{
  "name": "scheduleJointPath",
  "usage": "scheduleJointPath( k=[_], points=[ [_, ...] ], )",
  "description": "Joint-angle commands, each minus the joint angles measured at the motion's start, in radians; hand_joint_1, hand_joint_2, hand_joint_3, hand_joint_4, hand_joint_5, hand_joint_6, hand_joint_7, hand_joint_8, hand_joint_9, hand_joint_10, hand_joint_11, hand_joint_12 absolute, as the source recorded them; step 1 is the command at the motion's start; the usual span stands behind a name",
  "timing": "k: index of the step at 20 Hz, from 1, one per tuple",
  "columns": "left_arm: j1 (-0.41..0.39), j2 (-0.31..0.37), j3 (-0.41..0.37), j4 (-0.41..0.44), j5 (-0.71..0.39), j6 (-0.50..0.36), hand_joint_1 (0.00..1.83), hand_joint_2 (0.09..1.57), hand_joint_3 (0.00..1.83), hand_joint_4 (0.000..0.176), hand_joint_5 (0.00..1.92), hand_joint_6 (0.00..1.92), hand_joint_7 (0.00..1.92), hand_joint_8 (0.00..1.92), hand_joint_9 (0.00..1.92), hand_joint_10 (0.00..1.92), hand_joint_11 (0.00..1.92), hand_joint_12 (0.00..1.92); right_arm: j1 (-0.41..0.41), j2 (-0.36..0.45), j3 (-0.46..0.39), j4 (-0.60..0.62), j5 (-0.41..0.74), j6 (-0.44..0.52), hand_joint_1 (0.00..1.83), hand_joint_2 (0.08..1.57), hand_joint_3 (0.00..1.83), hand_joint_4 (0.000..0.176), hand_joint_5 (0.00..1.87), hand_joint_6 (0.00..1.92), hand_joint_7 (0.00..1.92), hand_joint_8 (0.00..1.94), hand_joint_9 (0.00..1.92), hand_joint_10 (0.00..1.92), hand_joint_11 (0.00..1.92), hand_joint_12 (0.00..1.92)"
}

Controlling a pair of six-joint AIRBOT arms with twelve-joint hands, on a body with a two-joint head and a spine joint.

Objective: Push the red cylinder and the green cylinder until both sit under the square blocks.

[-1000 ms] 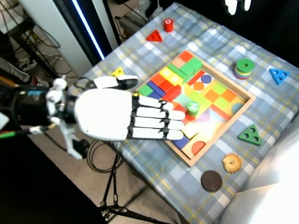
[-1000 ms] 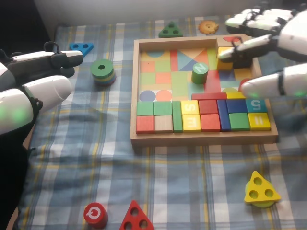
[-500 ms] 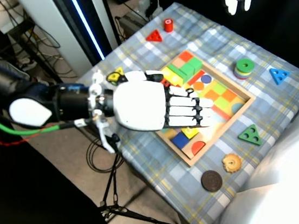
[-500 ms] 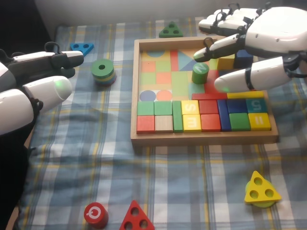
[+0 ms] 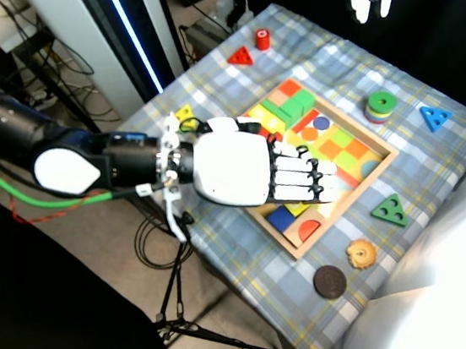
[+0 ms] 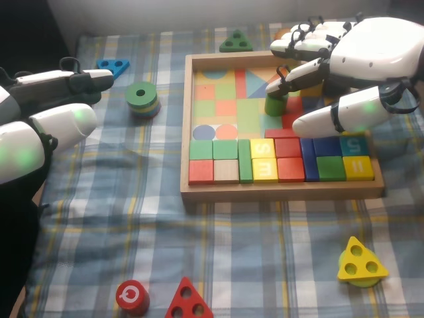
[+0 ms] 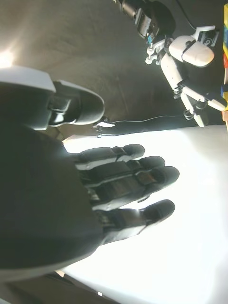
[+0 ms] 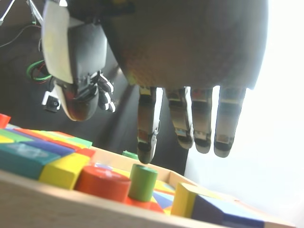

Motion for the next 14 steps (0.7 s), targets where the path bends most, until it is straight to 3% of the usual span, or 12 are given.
scheduleJointPath(
  k=[1, 7, 9, 14],
  points=[
    [-0.010, -0.003, 0.004, 0.009, -0.115, -0.010, 0.16, 1.36, 0.00, 0.088, 0.45, 0.00, 0.50, 0.00, 0.51, 0.00, 0.00, 0.52, 0.015, -0.003, 0.002, 0.021, 0.067, 0.005, 0.00, 1.07, 0.00, 0.175, 0.46, 0.01, 0.00, 0.00, 0.00, 0.00, 0.00, 0.00],
    [-0.010, -0.003, 0.004, 0.009, -0.114, -0.011, 0.15, 1.36, 0.00, 0.079, 0.46, 0.00, 0.51, 0.00, 0.52, 0.00, 0.00, 0.56, 0.015, 0.000, -0.021, 0.009, 0.063, 0.008, 0.00, 1.07, 0.00, 0.159, 0.46, 0.00, 0.00, 0.00, 0.00, 0.00, 0.00, 0.00],
    [-0.010, -0.003, 0.004, 0.009, -0.114, -0.011, 0.16, 1.36, 0.00, 0.081, 0.47, 0.00, 0.51, 0.00, 0.52, 0.00, 0.00, 0.55, 0.013, 0.011, -0.035, 0.002, 0.063, 0.008, 0.00, 1.07, 0.00, 0.175, 0.45, 0.00, 0.00, 0.00, 0.00, 0.00, 0.00, 0.00],
    [-0.010, -0.003, 0.004, 0.009, -0.114, -0.011, 0.14, 1.35, 0.00, 0.092, 0.47, 0.00, 0.52, 0.00, 0.53, 0.00, 0.00, 0.54, -0.013, 0.044, -0.057, -0.005, 0.063, 0.019, 0.00, 1.05, 0.00, 0.176, 0.44, 0.00, 0.00, 0.00, 0.00, 0.00, 0.00, 0.00]
  ],
)
